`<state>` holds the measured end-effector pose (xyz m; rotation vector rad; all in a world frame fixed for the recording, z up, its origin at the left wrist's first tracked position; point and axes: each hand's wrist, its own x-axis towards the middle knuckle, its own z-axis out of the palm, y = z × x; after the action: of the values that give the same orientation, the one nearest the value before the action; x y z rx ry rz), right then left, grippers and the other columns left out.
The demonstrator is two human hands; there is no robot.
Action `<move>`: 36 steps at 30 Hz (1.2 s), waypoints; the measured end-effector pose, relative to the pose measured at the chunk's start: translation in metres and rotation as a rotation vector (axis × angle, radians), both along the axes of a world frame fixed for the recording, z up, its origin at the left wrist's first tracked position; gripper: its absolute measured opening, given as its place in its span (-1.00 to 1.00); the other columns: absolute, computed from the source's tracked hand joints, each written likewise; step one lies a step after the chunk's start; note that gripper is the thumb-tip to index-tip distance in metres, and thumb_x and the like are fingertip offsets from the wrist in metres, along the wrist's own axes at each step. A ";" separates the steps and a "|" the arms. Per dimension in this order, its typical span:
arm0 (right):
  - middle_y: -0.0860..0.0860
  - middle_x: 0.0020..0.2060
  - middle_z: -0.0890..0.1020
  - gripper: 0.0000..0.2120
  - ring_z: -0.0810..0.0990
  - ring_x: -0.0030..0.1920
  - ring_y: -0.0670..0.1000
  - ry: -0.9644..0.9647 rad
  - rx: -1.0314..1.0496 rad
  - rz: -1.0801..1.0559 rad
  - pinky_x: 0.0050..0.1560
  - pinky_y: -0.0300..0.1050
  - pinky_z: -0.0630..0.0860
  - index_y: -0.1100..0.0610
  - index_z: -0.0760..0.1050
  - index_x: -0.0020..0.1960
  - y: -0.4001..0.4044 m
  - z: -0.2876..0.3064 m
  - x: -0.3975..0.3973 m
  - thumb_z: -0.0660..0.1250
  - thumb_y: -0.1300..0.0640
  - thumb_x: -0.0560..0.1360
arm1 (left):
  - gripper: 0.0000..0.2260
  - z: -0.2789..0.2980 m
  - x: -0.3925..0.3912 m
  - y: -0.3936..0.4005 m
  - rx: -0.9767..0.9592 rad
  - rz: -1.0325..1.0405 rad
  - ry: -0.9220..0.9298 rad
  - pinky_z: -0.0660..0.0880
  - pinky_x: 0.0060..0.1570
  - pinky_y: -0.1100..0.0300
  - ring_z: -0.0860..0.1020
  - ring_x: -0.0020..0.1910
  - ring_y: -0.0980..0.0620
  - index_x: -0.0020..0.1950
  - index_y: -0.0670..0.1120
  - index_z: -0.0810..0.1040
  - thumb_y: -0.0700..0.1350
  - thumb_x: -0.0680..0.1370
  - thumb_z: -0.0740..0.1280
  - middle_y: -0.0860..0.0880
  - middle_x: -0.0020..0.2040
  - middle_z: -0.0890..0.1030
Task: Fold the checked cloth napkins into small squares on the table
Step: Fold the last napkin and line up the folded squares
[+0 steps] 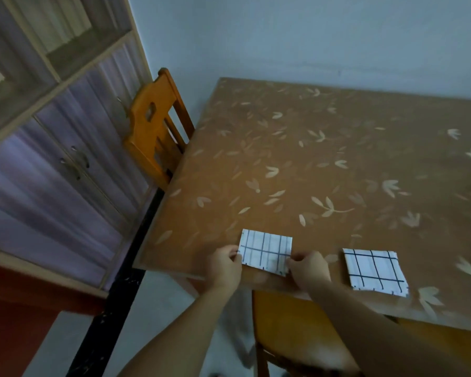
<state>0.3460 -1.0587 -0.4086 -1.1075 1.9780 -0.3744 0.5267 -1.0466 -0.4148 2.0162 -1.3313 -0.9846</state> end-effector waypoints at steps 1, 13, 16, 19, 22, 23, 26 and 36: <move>0.00 -0.35 0.62 -0.84 0.56 -0.34 -0.04 0.012 -0.011 -0.005 -0.48 -0.25 0.36 0.11 0.62 -0.21 0.001 -0.002 0.001 0.32 0.13 0.50 | -0.81 -0.001 0.003 0.000 -0.011 -0.017 0.002 0.44 -0.07 0.32 0.58 -0.06 0.11 0.10 -0.13 0.66 -0.24 0.55 0.31 -0.03 0.02 0.69; 0.02 0.30 0.47 -0.45 0.54 0.13 0.04 0.347 -0.202 0.189 0.07 0.03 0.55 0.05 0.31 0.42 0.096 0.061 -0.003 0.26 -0.16 0.51 | -0.67 0.059 0.058 0.076 -0.219 -0.327 -0.393 0.47 0.15 0.16 0.52 0.17 0.04 0.35 0.00 0.50 -0.04 0.59 0.26 0.04 0.21 0.57; 0.00 0.35 0.42 -0.48 0.44 0.29 0.05 0.601 -0.271 0.385 0.27 0.07 0.40 0.00 0.25 0.43 0.136 0.090 -0.010 0.20 -0.15 0.53 | -0.70 0.088 0.065 0.117 -0.283 -0.402 -0.592 0.40 0.17 0.11 0.46 0.20 0.03 0.31 0.08 0.49 0.02 0.59 0.20 0.11 0.21 0.54; -0.01 0.28 0.46 -0.52 0.45 0.26 0.05 0.587 -0.293 0.373 0.24 0.06 0.39 -0.01 0.27 0.41 0.165 0.110 -0.014 0.19 -0.12 0.53 | -0.69 0.113 0.071 0.149 -0.271 -0.392 -0.629 0.40 0.19 0.07 0.45 0.22 0.02 0.31 0.09 0.49 0.02 0.57 0.21 0.11 0.23 0.53; -0.01 0.27 0.46 -0.51 0.46 0.24 0.05 0.572 -0.292 0.341 0.23 0.06 0.39 0.00 0.28 0.41 0.182 0.123 -0.015 0.20 -0.11 0.52 | -0.66 0.128 0.080 0.163 -0.276 -0.403 -0.651 0.39 0.22 0.07 0.44 0.25 0.02 0.34 0.09 0.48 0.03 0.56 0.21 0.11 0.26 0.52; -0.01 0.27 0.46 -0.51 0.46 0.24 0.05 0.576 -0.293 0.336 0.22 0.07 0.38 0.00 0.28 0.40 0.183 0.126 -0.015 0.20 -0.10 0.51 | -0.66 0.132 0.082 0.164 -0.281 -0.409 -0.659 0.39 0.23 0.06 0.44 0.25 0.02 0.34 0.09 0.47 0.03 0.56 0.21 0.10 0.26 0.52; -0.01 0.26 0.47 -0.51 0.46 0.24 0.06 0.603 -0.303 0.348 0.21 0.08 0.39 0.01 0.29 0.39 0.180 0.126 -0.009 0.19 -0.09 0.50 | -0.66 0.135 0.093 0.156 -0.282 -0.428 -0.681 0.39 0.23 0.07 0.43 0.26 0.03 0.35 0.10 0.46 0.04 0.57 0.20 0.11 0.27 0.51; 0.03 0.36 0.40 -0.45 0.40 0.32 0.10 0.637 -0.246 0.352 0.24 0.11 0.37 0.01 0.25 0.42 0.124 0.104 0.026 0.23 -0.11 0.48 | -0.65 0.106 0.110 0.093 -0.252 -0.491 -0.657 0.36 0.21 0.07 0.42 0.27 0.00 0.36 0.09 0.46 0.04 0.57 0.21 0.08 0.24 0.52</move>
<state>0.3718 -0.9342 -0.3044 -1.8765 2.2421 -0.0740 0.6371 -0.9536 -0.3084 1.9194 -2.2447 -0.2863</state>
